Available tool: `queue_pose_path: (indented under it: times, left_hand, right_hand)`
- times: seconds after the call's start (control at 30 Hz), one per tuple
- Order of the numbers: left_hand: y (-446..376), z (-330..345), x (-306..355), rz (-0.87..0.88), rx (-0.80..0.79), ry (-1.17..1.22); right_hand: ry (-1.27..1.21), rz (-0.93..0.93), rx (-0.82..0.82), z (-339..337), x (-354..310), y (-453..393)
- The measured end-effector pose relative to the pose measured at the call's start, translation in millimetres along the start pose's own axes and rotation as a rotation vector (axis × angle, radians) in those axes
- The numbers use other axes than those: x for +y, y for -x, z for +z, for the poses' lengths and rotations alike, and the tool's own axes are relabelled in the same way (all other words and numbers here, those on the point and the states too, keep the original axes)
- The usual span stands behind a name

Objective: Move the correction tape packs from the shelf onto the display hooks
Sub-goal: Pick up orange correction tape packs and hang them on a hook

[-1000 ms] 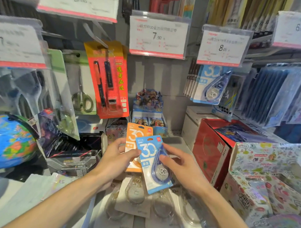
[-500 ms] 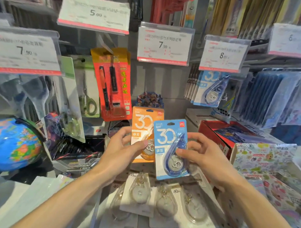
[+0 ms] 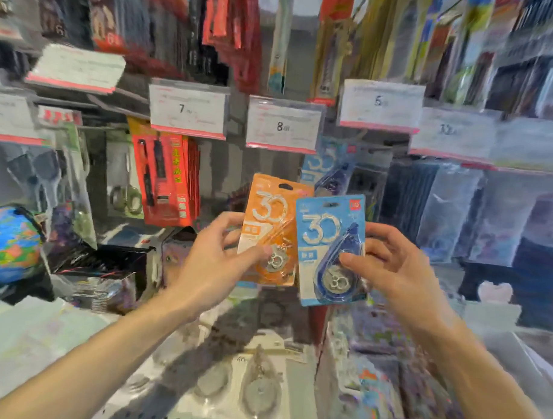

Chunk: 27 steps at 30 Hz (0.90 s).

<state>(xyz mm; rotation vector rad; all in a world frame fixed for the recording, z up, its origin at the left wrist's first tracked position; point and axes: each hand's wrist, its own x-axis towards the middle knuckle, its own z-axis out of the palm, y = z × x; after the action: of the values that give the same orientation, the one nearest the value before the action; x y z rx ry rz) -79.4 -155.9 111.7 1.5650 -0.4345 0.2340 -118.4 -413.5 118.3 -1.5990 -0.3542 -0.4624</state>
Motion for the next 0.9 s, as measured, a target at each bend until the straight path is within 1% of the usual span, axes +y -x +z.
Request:
queue_pose_path:
  times: [0.2,0.33,0.4,0.47,0.67,0.9]
  left_hand:
    - [14,42,29,0.071,0.08,-0.117]
    - [18,46,47,0.158,0.106,-0.25]
    - [17,46,57,0.198,0.126,-0.271]
    - [15,46,66,0.231,0.132,-0.287]
    - [12,36,87,0.32,0.187,-0.318]
    - [6,24,96,0.413,0.24,-0.308]
  right_hand:
    - [-0.03,-0.079,0.001,-42,-1,5]
    - [0.001,-0.146,0.016,-55,-6,8]
    - [-0.002,-0.171,0.039,-59,-10,8]
    - [-0.003,-0.185,0.062,-61,-13,7]
    - [0.056,-0.204,0.044,-61,-17,4]
    - [0.081,-0.263,0.078,-38,-21,-7]
